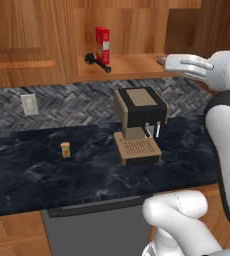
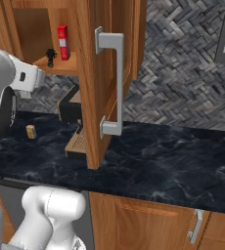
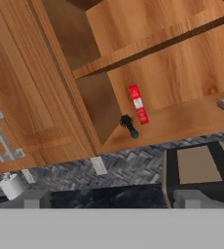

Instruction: Pick the bar soap and dish brush from the cabinet and place them on the counter.

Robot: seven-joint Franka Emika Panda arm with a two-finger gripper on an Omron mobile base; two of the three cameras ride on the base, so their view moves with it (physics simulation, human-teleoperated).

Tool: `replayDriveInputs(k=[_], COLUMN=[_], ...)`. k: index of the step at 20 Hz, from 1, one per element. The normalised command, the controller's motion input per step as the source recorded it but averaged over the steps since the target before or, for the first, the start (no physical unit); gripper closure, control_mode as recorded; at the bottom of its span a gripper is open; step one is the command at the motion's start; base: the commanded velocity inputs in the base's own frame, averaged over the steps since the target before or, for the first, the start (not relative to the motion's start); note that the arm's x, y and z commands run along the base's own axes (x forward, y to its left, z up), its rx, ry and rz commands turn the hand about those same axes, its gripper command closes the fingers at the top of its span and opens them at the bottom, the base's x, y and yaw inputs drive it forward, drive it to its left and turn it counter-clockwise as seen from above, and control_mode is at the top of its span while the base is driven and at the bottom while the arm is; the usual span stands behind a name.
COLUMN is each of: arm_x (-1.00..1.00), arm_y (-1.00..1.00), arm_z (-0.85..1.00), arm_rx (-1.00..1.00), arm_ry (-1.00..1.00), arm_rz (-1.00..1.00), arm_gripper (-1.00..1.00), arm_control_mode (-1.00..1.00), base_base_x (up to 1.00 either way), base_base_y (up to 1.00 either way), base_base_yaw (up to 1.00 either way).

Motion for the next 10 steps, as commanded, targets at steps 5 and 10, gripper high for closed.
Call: replayDriveInputs(k=[5, 10], arm_x=[0.39, 0.55], arm_y=[0.37, 0.10], arm_z=[0.00, -0.01], arm_rx=[-0.04, -0.05], arm_ry=[0.03, 0.06], arm_rz=[0.02, 0.09], arm_gripper=[-1.00, -1.00], arm_control_mode=[-1.00, -1.00], base_base_x=[0.00, 0.00], base_base_y=[0.00, 0.00], base_base_yaw=[0.00, 0.00])
